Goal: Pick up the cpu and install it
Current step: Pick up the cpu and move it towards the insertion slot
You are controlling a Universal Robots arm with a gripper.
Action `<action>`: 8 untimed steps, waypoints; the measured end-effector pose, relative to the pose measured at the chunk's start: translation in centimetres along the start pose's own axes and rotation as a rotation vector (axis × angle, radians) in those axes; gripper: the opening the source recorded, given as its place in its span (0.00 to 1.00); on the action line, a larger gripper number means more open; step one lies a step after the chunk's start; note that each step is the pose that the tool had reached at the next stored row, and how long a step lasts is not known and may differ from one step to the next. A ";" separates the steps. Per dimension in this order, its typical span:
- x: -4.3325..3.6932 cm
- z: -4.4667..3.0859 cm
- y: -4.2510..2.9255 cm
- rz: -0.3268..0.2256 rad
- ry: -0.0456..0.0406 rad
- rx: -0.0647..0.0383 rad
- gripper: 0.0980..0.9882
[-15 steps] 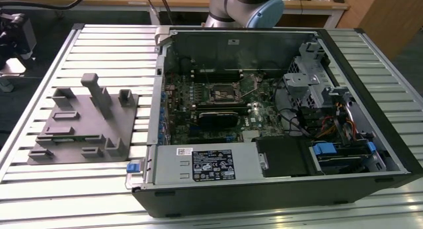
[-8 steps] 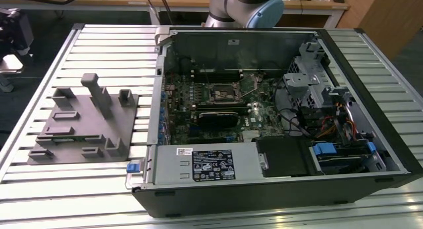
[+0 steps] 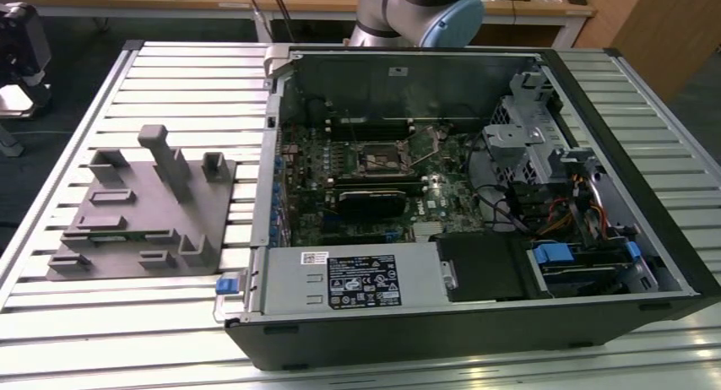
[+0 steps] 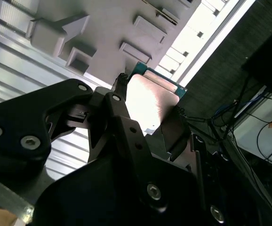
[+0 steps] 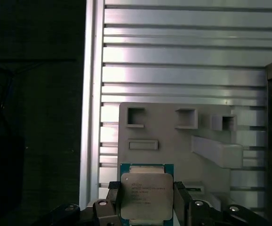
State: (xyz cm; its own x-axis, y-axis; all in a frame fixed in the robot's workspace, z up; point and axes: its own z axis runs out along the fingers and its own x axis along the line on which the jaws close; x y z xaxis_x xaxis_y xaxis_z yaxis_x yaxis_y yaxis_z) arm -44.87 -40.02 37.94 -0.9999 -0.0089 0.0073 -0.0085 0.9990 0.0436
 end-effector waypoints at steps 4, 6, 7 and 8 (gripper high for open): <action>0.00 -0.51 0.04 0.000 -0.0001 0.000 0.49; 0.01 -0.76 0.05 0.000 -0.0001 0.000 0.49; 0.01 -0.87 0.06 0.000 -0.0001 0.000 0.49; 0.01 -0.99 0.07 0.000 -0.0001 0.000 0.49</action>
State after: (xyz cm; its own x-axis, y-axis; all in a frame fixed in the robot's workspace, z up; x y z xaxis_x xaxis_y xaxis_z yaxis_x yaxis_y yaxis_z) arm -44.87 -39.99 38.93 -0.9999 -0.0088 0.0072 -0.0085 0.9990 0.0436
